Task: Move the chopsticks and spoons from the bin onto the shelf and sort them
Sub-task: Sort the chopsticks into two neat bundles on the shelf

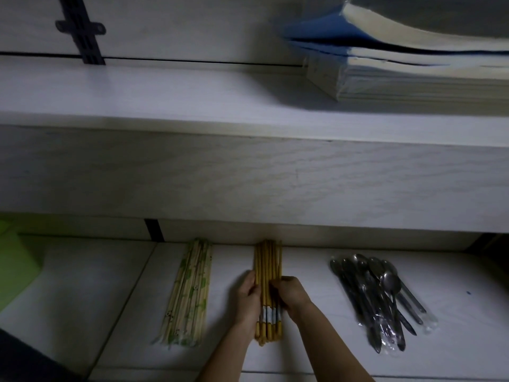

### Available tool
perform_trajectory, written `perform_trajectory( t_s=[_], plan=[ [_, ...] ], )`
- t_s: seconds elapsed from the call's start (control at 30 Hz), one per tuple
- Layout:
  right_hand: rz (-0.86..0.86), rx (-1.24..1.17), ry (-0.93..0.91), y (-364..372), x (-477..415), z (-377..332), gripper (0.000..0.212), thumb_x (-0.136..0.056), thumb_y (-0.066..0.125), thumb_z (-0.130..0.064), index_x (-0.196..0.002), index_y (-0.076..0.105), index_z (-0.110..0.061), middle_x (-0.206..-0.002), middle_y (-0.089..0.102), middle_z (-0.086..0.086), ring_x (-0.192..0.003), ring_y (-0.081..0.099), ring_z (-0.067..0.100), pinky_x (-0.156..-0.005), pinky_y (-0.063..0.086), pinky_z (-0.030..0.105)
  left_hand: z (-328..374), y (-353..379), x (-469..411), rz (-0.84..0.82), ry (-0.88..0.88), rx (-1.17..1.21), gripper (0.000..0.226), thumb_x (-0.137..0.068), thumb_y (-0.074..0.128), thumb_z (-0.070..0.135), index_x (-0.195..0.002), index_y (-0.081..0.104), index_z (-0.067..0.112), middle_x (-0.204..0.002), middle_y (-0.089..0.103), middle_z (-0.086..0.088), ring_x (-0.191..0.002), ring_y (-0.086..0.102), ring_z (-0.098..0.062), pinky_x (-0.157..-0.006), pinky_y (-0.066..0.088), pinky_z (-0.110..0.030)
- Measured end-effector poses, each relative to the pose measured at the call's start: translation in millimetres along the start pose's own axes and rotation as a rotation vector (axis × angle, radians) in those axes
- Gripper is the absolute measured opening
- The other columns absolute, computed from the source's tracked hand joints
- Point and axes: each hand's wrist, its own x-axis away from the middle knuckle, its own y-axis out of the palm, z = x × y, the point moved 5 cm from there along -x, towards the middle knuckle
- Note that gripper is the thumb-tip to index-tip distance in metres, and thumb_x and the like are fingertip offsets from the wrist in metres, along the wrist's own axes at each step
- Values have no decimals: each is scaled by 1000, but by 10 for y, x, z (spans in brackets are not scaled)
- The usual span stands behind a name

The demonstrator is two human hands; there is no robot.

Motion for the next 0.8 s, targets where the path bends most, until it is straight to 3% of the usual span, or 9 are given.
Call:
perform_trajectory(
  t_s=[0.07,0.13,0.23,0.3,0.47,0.57,0.67,0.73,0.8],
  plan=[
    [22,51,-16,-30,-9,-3,25,-92,43,-4,-110,57,7,-107,64,25,-101,62,35,-87,54,40,19,5,13,-5,10,-26,40,-98,34,5,-136,44,14,-126,57,-12,-102,62,-25,-81,54,-32],
    [17,57,-24,-45,2,5,25,-92,42,-3,-108,58,6,-104,64,22,-98,62,33,-82,54,36,44,6,20,-8,28,-69,43,-98,33,4,-139,40,14,-132,53,-10,-108,58,-23,-85,51,-30],
    [9,59,-54,-71,44,16,25,-92,40,-1,-108,59,2,-95,64,15,-93,62,29,-73,53,29,41,8,2,-8,65,-132,45,-98,34,3,-142,36,14,-140,48,-10,-122,52,-24,-100,46,-37],
    [29,78,-77,-108,47,32,25,-91,41,-1,-108,60,1,-102,65,18,-96,63,30,-81,55,35,29,8,-3,-10,73,-156,46,-98,34,4,-142,34,15,-141,46,-9,-123,51,-25,-104,44,-40],
    [25,56,-121,-195,120,39,25,-91,38,2,-94,61,-6,-93,65,12,-88,63,23,-70,53,26,23,-9,5,-23,114,-235,47,-98,30,4,-143,32,19,-138,48,-8,-109,59,-21,-97,49,-42],
    [0,94,-158,-192,163,64,27,-93,37,-3,-111,57,-8,-107,64,12,-98,63,24,-83,55,34,18,-53,-7,-18,125,-334,51,-97,31,2,-144,31,24,-142,44,-9,-111,58,-22,-92,53,-41],
    [-12,192,-204,-192,186,129,36,-94,39,-12,-129,46,-12,-125,57,10,-111,58,24,-97,50,42,34,-109,-5,-23,176,-429,55,-95,32,-2,-144,30,23,-150,34,-4,-114,53,-9,-78,53,-14],
    [11,244,-246,-214,232,151,29,-95,39,-10,-123,46,-17,-120,56,4,-107,57,19,-91,51,33,65,-134,9,-24,209,-476,55,-95,33,-4,-145,30,20,-152,29,-1,-105,47,2,-62,45,1],
    [5,258,-283,-226,276,177,25,-96,38,-9,-115,43,-25,-111,54,-1,-98,57,12,-79,51,22,67,-167,17,-21,210,-493,54,-95,33,-4,-145,30,18,-152,30,-2,-105,45,1,-60,45,1]
  ],
)
